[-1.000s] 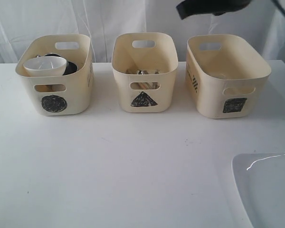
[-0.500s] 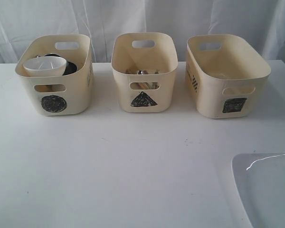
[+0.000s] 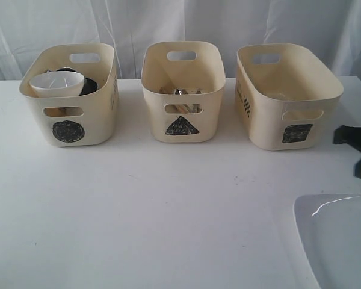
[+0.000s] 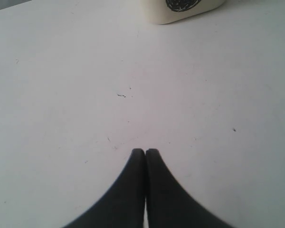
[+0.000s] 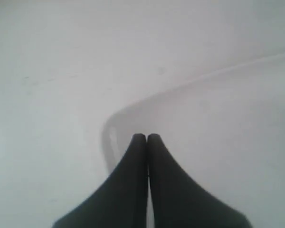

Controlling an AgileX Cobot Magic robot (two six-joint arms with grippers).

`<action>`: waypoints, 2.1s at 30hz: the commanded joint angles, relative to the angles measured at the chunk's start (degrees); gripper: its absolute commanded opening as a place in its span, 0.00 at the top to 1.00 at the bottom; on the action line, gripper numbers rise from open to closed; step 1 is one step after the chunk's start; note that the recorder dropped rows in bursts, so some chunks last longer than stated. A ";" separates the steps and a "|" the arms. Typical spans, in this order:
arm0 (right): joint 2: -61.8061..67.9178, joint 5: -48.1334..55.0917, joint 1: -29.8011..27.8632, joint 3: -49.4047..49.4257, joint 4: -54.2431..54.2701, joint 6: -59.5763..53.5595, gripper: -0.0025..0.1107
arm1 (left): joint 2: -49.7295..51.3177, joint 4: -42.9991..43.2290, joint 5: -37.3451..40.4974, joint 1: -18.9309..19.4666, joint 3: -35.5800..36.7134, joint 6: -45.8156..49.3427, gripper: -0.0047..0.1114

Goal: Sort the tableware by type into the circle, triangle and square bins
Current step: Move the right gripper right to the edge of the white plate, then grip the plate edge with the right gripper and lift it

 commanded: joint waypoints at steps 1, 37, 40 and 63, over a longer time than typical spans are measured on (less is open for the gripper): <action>1.08 -7.19 -0.71 -0.13 22.75 -15.80 0.98 | -0.22 -0.48 0.15 0.08 0.12 0.05 0.96; -8.74 2.14 -27.45 11.96 19.03 -31.78 0.34 | -0.22 -0.48 0.15 0.08 0.12 0.05 0.96; -7.87 -0.90 -27.45 11.96 15.31 -30.95 0.33 | -0.22 -0.48 0.15 0.08 0.12 0.05 0.96; 2.51 4.88 -27.55 11.96 -25.49 14.20 0.39 | -0.22 -0.48 0.15 0.08 0.12 0.05 0.96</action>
